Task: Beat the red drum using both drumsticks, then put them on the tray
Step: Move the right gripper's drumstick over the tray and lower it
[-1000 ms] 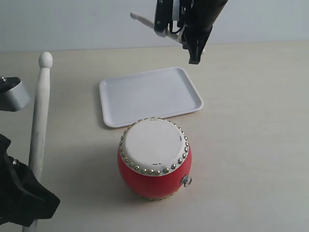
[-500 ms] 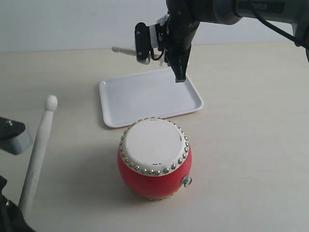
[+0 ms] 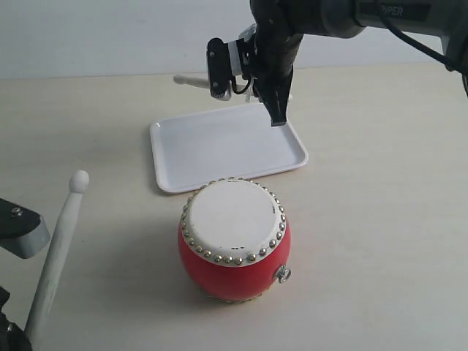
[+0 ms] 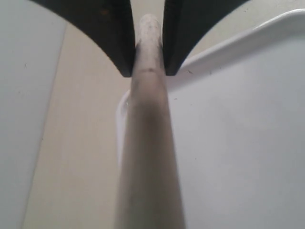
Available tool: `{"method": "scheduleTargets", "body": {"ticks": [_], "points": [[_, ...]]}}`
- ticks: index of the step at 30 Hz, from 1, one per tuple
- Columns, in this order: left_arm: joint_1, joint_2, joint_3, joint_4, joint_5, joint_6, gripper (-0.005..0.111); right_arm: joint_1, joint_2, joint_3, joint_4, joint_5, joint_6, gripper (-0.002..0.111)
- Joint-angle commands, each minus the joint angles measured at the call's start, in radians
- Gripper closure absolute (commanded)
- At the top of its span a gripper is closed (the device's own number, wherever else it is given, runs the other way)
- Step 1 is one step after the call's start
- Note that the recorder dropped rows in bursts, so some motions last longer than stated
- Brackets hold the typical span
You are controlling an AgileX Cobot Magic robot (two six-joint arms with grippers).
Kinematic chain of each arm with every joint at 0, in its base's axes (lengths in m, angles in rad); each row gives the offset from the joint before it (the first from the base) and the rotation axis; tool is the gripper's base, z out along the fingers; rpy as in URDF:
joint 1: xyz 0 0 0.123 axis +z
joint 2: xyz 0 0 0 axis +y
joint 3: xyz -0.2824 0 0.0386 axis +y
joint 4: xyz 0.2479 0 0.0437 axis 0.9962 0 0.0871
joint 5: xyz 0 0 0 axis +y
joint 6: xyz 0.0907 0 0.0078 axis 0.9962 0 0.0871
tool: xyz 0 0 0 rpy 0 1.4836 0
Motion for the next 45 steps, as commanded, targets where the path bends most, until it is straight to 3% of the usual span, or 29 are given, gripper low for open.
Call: {"method": "scheduleTargets", "body": {"ticks": [1,12,32,38,45], "points": [[-0.001,-0.007,0.0,-0.004,-0.027,0.012,0.107,0.013,-0.007,-0.004,-0.028,-0.001,0.013,0.108],[-0.001,-0.007,0.0,-0.013,-0.027,0.065,0.107,0.008,0.022,-0.004,-0.111,-0.029,0.042,0.108],[-0.001,-0.007,0.021,-0.031,-0.02,0.069,0.107,-0.006,0.143,-0.004,-0.044,-0.115,0.039,0.108],[-0.001,-0.007,0.021,-0.035,-0.02,0.069,0.107,-0.006,0.143,-0.004,-0.03,-0.12,0.038,0.09],[-0.001,-0.007,0.021,-0.037,-0.027,0.069,0.107,-0.006,0.143,-0.004,-0.03,-0.128,0.038,0.086]]}}
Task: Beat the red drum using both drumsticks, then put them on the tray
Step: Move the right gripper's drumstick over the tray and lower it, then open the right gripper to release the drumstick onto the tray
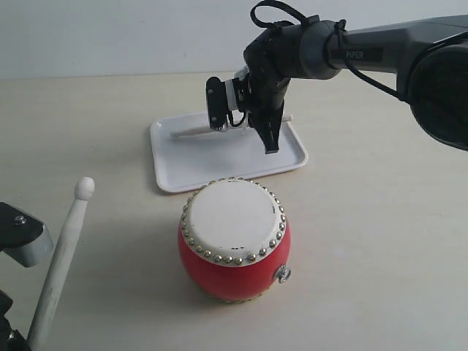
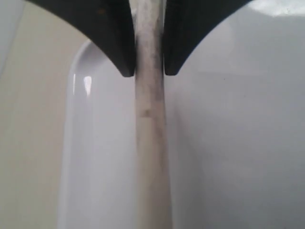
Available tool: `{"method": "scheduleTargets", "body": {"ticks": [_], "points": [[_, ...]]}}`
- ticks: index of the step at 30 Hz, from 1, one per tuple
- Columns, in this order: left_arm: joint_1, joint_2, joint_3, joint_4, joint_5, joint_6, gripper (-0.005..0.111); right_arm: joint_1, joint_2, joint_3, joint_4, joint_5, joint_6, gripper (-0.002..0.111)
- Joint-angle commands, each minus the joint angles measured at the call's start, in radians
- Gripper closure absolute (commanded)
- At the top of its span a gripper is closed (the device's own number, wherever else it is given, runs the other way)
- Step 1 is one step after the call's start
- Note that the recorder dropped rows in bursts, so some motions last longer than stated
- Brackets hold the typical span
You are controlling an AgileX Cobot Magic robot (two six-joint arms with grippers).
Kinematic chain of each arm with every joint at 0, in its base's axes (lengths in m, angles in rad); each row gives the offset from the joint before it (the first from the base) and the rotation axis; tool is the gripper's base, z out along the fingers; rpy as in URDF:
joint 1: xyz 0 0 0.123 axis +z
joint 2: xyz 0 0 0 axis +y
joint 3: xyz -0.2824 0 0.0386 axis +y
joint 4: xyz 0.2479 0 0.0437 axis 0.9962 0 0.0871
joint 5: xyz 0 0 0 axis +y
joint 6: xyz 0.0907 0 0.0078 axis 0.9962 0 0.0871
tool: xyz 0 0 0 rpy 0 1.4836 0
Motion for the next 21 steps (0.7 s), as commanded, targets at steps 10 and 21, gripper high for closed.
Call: {"method": "scheduleTargets", "body": {"ticks": [10,21], "points": [[-0.001,-0.007,0.001,-0.015,-0.016,0.009,0.107,-0.002,-0.016,-0.004,0.004,-0.012,0.001,0.086],[-0.001,-0.005,0.001,-0.029,0.019,0.009,0.107,0.003,-0.176,-0.004,0.012,0.109,0.42,0.086]]}}
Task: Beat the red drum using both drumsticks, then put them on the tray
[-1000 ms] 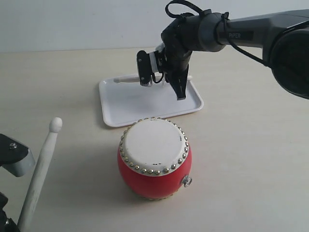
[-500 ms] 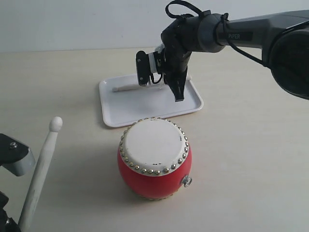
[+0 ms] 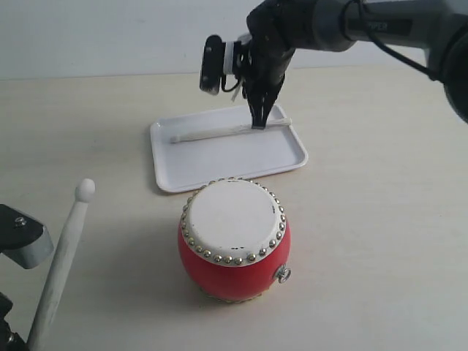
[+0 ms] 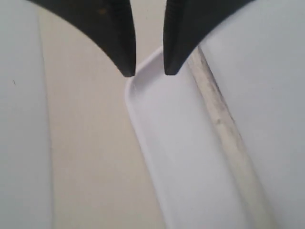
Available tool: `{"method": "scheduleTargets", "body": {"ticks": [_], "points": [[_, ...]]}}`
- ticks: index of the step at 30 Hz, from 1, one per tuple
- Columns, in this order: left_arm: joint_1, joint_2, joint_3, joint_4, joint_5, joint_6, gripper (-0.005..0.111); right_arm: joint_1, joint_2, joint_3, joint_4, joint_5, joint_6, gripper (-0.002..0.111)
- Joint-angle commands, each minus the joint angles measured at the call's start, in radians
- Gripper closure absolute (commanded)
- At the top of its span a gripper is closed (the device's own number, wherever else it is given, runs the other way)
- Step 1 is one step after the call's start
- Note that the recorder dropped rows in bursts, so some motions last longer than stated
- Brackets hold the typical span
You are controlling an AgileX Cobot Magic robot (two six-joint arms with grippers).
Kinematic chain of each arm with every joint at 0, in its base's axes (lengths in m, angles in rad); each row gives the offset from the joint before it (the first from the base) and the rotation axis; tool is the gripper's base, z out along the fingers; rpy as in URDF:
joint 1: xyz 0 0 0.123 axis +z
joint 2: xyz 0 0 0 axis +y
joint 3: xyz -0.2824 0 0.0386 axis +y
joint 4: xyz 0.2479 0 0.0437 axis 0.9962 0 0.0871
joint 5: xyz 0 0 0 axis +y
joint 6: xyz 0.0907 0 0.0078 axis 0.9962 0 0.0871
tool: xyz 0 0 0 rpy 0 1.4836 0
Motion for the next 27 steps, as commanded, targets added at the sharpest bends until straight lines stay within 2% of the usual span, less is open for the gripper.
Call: {"method": "scheduleTargets", "body": {"ticks": [1,9,17,27], "points": [[-0.001,-0.005,0.001,-0.014,0.015,0.003,0.107,0.001,-0.083,-0.004,-0.015,0.127,0.228,0.086],[-0.001,-0.005,-0.035,-0.085,0.053,-0.013,0.107,0.001,-0.169,-0.004,-0.002,0.511,0.503,0.087],[-0.001,-0.005,-0.151,-0.104,0.062,-0.132,0.107,0.001,-0.241,-0.002,0.141,0.511,0.479,0.087],[-0.001,-0.005,-0.154,-0.109,0.099,-0.221,0.107,0.001,-0.341,-0.002,0.133,0.511,0.479,0.087]]}}
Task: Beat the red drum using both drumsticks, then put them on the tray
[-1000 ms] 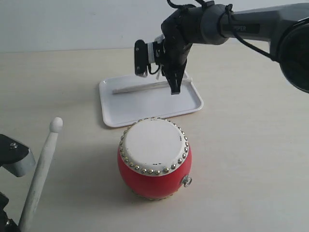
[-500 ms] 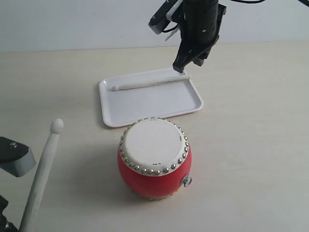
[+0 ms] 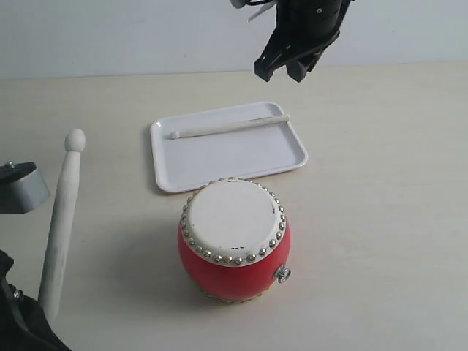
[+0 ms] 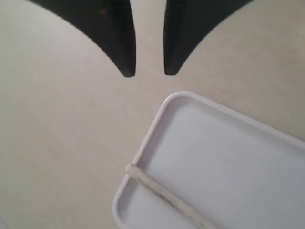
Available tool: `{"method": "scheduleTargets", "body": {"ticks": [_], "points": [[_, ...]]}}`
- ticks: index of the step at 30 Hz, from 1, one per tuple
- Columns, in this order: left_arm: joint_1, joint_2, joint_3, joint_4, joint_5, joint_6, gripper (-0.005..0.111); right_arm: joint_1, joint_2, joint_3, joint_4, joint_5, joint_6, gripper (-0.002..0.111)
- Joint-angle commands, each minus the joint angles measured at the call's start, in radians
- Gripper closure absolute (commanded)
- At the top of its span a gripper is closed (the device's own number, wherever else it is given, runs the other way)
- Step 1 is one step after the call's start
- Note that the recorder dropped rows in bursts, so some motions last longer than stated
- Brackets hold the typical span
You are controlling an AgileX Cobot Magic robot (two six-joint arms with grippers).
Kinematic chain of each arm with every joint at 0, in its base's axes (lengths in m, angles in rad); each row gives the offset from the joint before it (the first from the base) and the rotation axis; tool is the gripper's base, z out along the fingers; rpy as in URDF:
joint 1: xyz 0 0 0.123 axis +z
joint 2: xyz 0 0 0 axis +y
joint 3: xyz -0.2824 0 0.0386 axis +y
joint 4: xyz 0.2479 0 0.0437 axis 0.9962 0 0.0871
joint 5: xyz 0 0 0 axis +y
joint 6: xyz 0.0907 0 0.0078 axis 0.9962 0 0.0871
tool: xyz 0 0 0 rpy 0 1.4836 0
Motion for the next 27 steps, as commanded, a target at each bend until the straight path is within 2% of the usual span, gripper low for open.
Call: {"method": "scheduleTargets", "body": {"ticks": [1,13,16,20,22,24,27], "points": [[-0.001,-0.005,-0.006,-0.01,-0.004,-0.025,0.107,0.001,-0.066,-0.002,-0.002,0.002,-0.007,0.087],[-0.001,-0.005,-0.006,0.041,-0.061,-0.078,0.107,0.001,-0.213,0.001,0.025,0.002,0.005,0.087],[-0.001,-0.005,-0.006,0.059,-0.069,-0.078,0.107,0.001,-0.249,0.045,0.067,0.002,0.012,0.087],[-0.001,-0.005,-0.006,0.064,-0.095,-0.099,0.107,0.001,-0.361,0.277,0.151,0.002,0.01,0.087],[-0.001,-0.005,-0.006,0.017,-0.095,-0.103,0.107,0.001,-0.42,0.407,0.207,0.002,0.006,0.087],[-0.001,-0.005,-0.006,-0.045,-0.097,-0.101,0.107,0.001,-0.496,0.545,0.402,0.002,-0.09,0.087],[-0.001,-0.005,-0.006,-0.052,-0.102,-0.097,0.107,0.001,-0.571,0.644,0.662,0.002,-0.285,0.087]]}}
